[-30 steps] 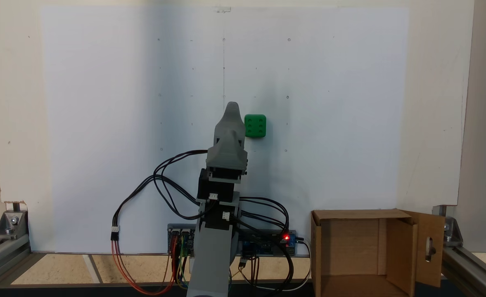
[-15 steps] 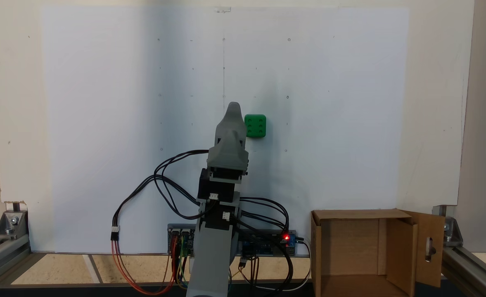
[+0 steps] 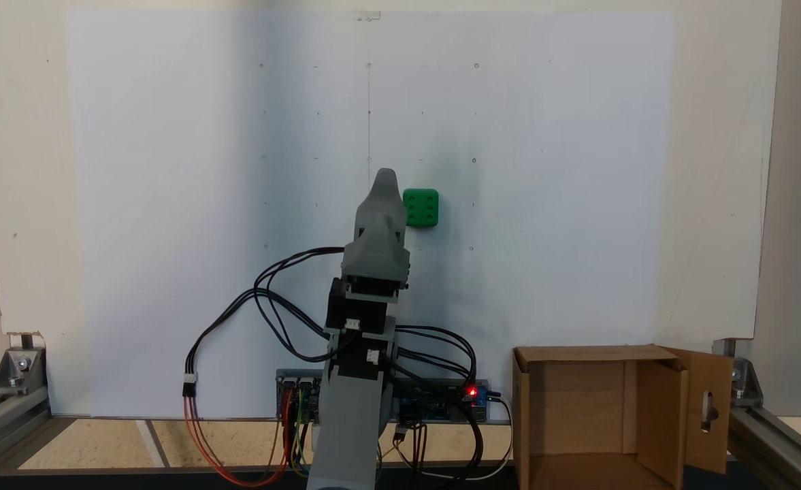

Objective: Grasp a green dice and put it in the bin.

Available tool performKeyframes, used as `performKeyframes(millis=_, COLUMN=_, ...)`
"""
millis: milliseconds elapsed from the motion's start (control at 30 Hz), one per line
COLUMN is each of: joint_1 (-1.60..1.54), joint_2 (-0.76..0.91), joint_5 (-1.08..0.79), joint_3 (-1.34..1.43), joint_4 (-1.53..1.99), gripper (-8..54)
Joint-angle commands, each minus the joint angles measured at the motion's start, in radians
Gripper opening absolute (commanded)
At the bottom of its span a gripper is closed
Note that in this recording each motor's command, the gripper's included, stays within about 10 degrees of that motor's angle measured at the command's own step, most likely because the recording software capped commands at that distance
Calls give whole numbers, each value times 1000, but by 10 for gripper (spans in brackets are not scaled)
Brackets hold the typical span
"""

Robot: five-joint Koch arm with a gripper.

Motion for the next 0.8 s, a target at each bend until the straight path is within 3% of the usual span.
performKeyframes(millis=0, joint_1=0, joint_2=107, joint_5=20, joint_3=49, joint_4=-52, gripper=438)
performKeyframes(millis=200, joint_1=-9, joint_2=107, joint_5=17, joint_3=-31, joint_4=-5, gripper=413)
performKeyframes(millis=533, joint_1=-12, joint_2=106, joint_5=69, joint_3=-526, joint_4=667, gripper=415)
performKeyframes(millis=767, joint_1=-12, joint_2=109, joint_5=78, joint_3=-670, joint_4=1138, gripper=443)
